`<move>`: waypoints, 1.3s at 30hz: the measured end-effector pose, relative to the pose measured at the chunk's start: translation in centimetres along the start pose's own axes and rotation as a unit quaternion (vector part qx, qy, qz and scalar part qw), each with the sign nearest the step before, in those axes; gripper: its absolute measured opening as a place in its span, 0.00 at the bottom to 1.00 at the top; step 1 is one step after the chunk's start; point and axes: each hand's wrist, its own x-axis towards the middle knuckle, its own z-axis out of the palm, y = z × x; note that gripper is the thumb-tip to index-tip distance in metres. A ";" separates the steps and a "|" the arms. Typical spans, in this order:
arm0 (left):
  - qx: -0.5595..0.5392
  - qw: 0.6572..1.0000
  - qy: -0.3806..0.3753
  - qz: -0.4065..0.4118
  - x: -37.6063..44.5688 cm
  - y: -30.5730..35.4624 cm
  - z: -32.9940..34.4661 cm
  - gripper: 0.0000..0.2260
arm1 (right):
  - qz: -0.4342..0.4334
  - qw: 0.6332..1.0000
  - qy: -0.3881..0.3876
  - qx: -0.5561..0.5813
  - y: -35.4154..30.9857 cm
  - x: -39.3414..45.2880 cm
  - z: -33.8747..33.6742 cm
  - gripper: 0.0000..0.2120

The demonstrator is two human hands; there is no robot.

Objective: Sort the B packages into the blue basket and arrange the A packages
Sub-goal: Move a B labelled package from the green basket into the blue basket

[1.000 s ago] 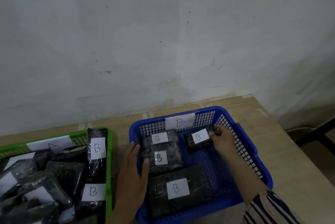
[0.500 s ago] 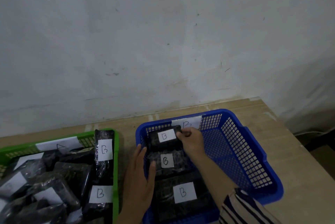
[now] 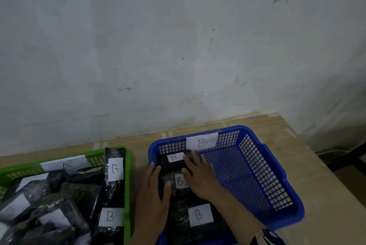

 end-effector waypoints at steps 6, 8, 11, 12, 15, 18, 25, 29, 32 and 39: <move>0.041 0.998 -0.056 -0.001 -0.2 0.6 -1.1 0.26 | -0.010 0.999 0.004 -0.031 -0.5 -2.2 -0.8 0.24; 0.033 0.997 -0.065 -0.001 -0.8 1.0 -2.0 0.26 | -0.012 0.999 -0.005 -0.045 -0.7 -3.1 -0.7 0.24; -0.012 0.999 -0.043 0.000 -2.3 1.8 -3.3 0.28 | -0.007 0.998 -0.039 -0.057 -1.1 -4.5 -0.6 0.24; -0.025 0.999 -0.039 0.002 -2.9 2.1 -3.8 0.29 | -0.005 0.998 -0.040 -0.051 -1.3 -4.8 -0.7 0.24; -0.048 0.998 -0.037 0.001 -4.8 2.3 -5.7 0.29 | -0.008 1.000 0.014 -0.011 -2.5 -5.4 -0.9 0.24; -0.057 0.998 -0.006 0.005 -6.4 0.9 -8.6 0.26 | -0.029 0.996 0.070 0.046 -4.9 -6.6 -0.2 0.22; -0.057 0.994 0.075 0.047 -7.9 -0.7 -12.6 0.16 | -0.025 0.978 0.139 0.152 -7.4 -8.7 0.1 0.22; 0.010 0.990 0.121 0.067 -8.3 -3.2 -16.1 0.15 | -0.081 0.968 0.157 0.180 -11.5 -9.5 1.3 0.22; 0.072 0.981 0.167 0.064 -8.0 -6.0 -18.6 0.13 | -0.128 0.964 0.157 0.173 -15.0 -9.6 3.0 0.22; 0.087 0.991 0.100 -0.034 -7.0 -10.3 -21.3 0.17 | -0.151 0.956 0.174 0.184 -19.7 -8.7 6.1 0.19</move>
